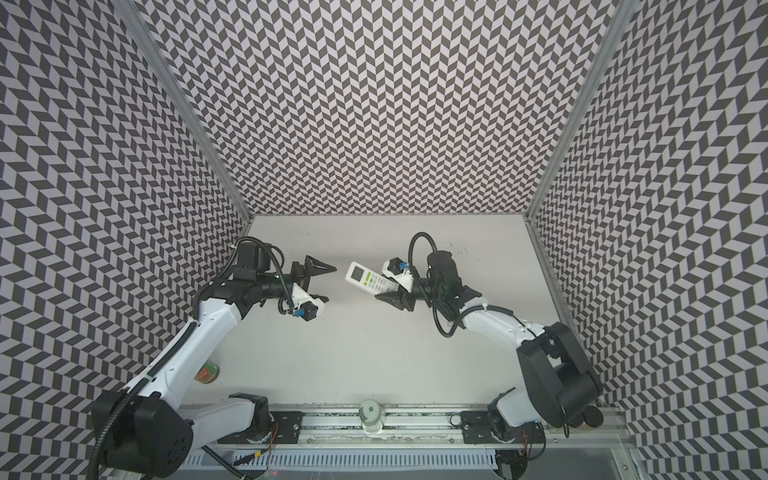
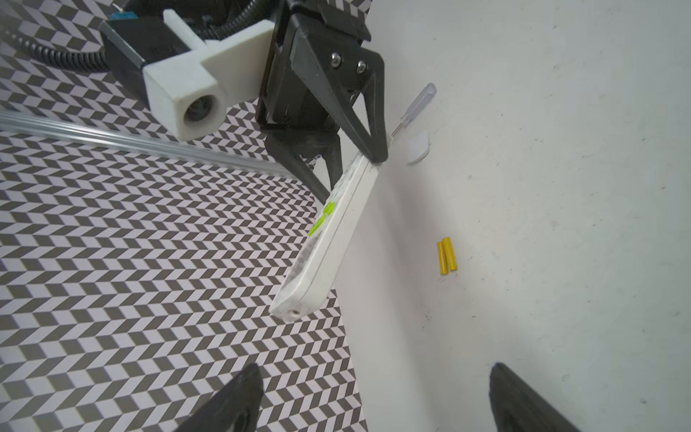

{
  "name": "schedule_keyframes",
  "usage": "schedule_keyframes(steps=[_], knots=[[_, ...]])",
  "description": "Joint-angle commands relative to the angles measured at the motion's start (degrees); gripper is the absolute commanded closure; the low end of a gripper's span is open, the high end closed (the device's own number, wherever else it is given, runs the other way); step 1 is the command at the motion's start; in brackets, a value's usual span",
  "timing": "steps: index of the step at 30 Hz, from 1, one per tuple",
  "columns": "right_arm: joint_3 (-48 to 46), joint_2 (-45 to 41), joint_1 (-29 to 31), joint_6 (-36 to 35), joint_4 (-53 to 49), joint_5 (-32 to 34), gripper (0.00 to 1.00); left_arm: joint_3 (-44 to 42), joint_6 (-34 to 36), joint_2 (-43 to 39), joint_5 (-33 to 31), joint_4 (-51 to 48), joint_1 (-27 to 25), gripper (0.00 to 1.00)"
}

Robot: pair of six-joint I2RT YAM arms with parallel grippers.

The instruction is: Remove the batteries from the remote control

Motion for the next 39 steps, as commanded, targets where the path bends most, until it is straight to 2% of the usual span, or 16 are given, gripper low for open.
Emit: schedule_keyframes(steps=[1, 6, 9, 13, 17, 25, 39], knots=[[1.2, 1.7, 1.4, -5.7, -1.6, -5.4, 0.67, -0.7, 24.5, 0.0, 3.7, -8.2, -0.6, 0.07], [2.5, 3.5, 3.0, -7.5, -5.4, -8.3, 0.67, -2.6, 31.1, -0.1, 6.4, -8.2, -0.5, 0.09], [3.4, 4.4, 3.9, -8.1, -7.1, -9.9, 0.67, -2.8, 33.5, 0.1, 8.8, -8.4, -0.6, 0.14], [4.1, 5.1, 4.3, -7.2, -7.4, -13.5, 0.67, -5.1, 41.9, 0.0, 9.7, -8.1, -0.3, 0.22], [4.7, 6.0, 4.6, -5.4, -6.4, -14.9, 0.67, -7.1, 42.0, -0.1, 10.2, -4.3, -0.4, 0.25], [6.3, 8.6, 6.4, -4.6, -7.8, -13.0, 0.68, -8.9, 42.1, 0.3, 9.8, 0.6, -1.2, 0.32], [7.6, 10.5, 7.1, -2.5, -7.6, -12.2, 0.68, -10.3, 42.1, 0.4, 11.2, 0.3, -2.0, 0.65]])
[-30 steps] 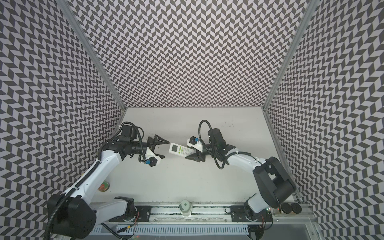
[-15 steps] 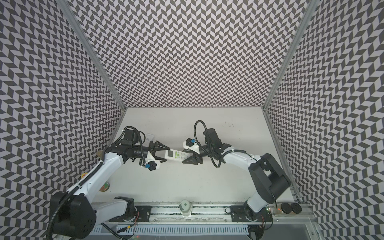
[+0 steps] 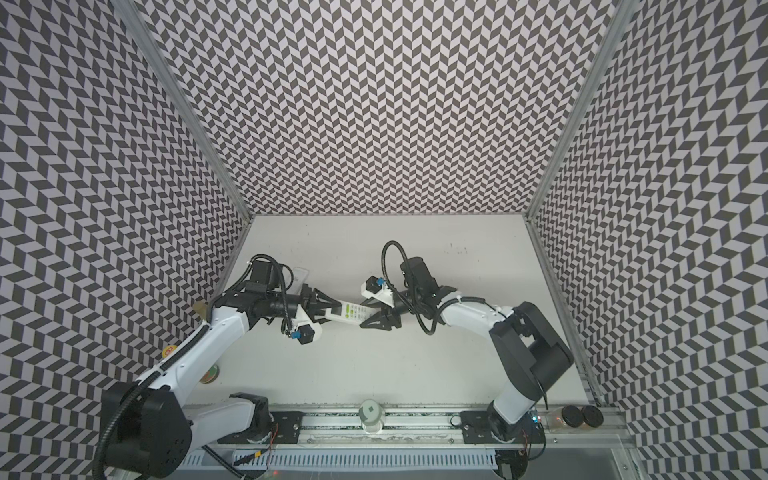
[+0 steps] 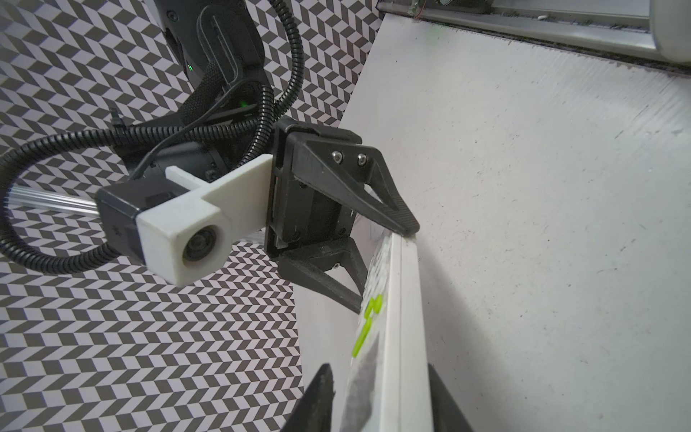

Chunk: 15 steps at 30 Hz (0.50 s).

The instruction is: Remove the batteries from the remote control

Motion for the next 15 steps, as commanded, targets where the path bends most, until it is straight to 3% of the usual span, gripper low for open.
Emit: schedule_keyframes(steps=[1, 8, 11, 15], knots=[[1.7, 0.6, 0.6, -0.2, 1.8, -0.8, 0.68, -0.7, 37.2, 0.3, 1.4, -0.6, -0.4, 0.67], [2.1, 0.6, 1.1, -1.2, 0.3, -0.6, 0.66, -0.2, 37.2, 0.5, 0.3, -0.8, -0.4, 0.84], [1.9, -0.3, 1.1, -2.0, -0.2, -0.2, 0.61, 0.4, 37.1, 0.7, 0.2, -2.0, -0.3, 0.91], [1.0, -2.4, 1.0, -2.3, 0.4, 0.8, 0.47, 0.5, 37.1, 0.6, -0.4, -4.0, -0.1, 0.98]])
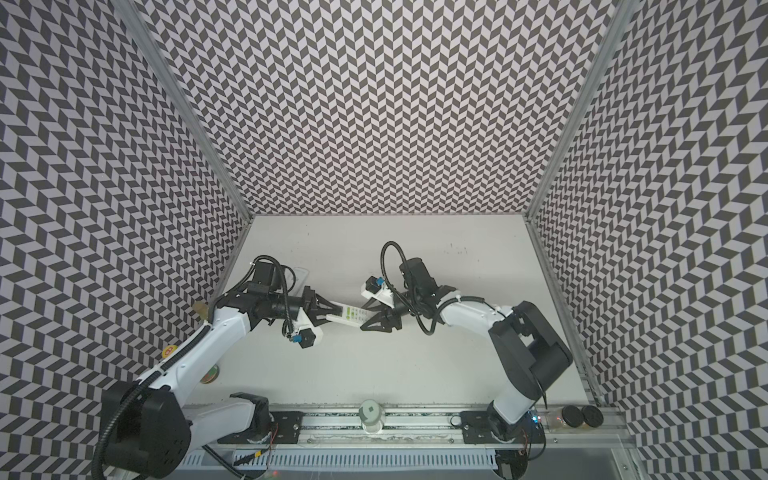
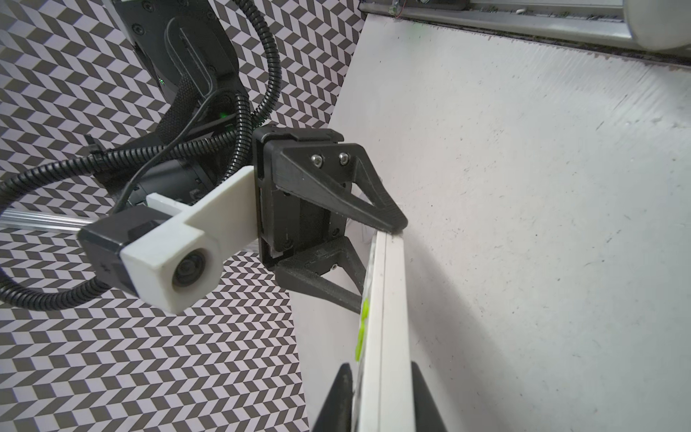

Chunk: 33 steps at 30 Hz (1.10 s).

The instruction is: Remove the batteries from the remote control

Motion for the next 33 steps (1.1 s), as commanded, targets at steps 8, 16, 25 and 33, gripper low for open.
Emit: schedule_keyframes(steps=[8, 16, 25, 33], knots=[[-1.1, -9.0, 0.5, -4.3, 3.8, 6.6, 0.34, 1.3, 31.7, 0.3, -1.7, -8.1, 1.5, 1.0], [-10.3, -18.5, -2.1, 5.4, 18.2, 11.7, 0.33, 6.2, 1.2, 0.8, -0.1, -7.3, 1.1, 1.0], [-18.1, -27.6, -3.9, 15.8, 26.2, 25.2, 0.37, 9.3, -43.9, 2.5, -4.4, 2.4, -1.9, 1.0], [-22.6, -31.2, -3.9, 24.3, 28.6, 29.2, 0.37, 7.4, -83.8, 1.5, -9.9, 8.4, -6.2, 1.0]])
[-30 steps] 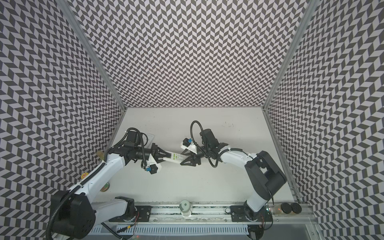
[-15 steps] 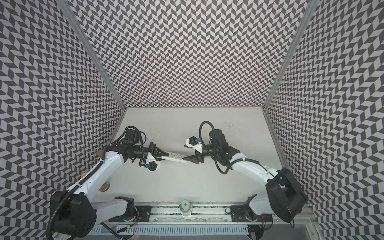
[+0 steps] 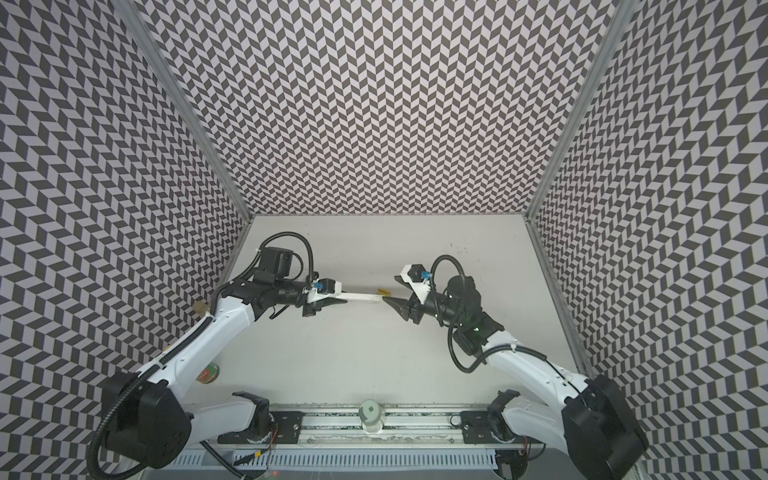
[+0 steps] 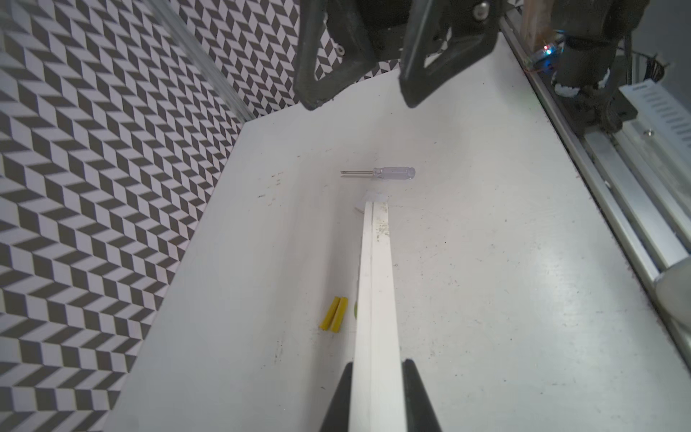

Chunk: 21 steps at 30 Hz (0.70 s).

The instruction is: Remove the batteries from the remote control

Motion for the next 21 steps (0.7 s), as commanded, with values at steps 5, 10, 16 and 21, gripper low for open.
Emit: schedule_keyframes(steps=[5, 10, 16, 21], knots=[[-4.7, -2.1, -0.1, 8.2, 4.6, 2.1, 0.39, -4.3, -33.5, -1.2, -2.5, 6.3, -2.4, 1.0], [-8.5, -1.5, 0.4, 12.5, 5.8, 5.8, 0.4, -9.5, -42.5, -2.3, -3.0, 10.6, -2.7, 1.0], [-12.0, 1.9, 2.1, 18.3, 9.5, 8.4, 0.41, -15.9, -45.4, -4.2, -2.0, 14.5, -2.3, 1.0], [-12.9, 5.9, 5.0, 22.8, 11.7, 9.5, 0.41, -19.7, -50.7, -5.2, 0.2, 19.8, 0.4, 1.0]])
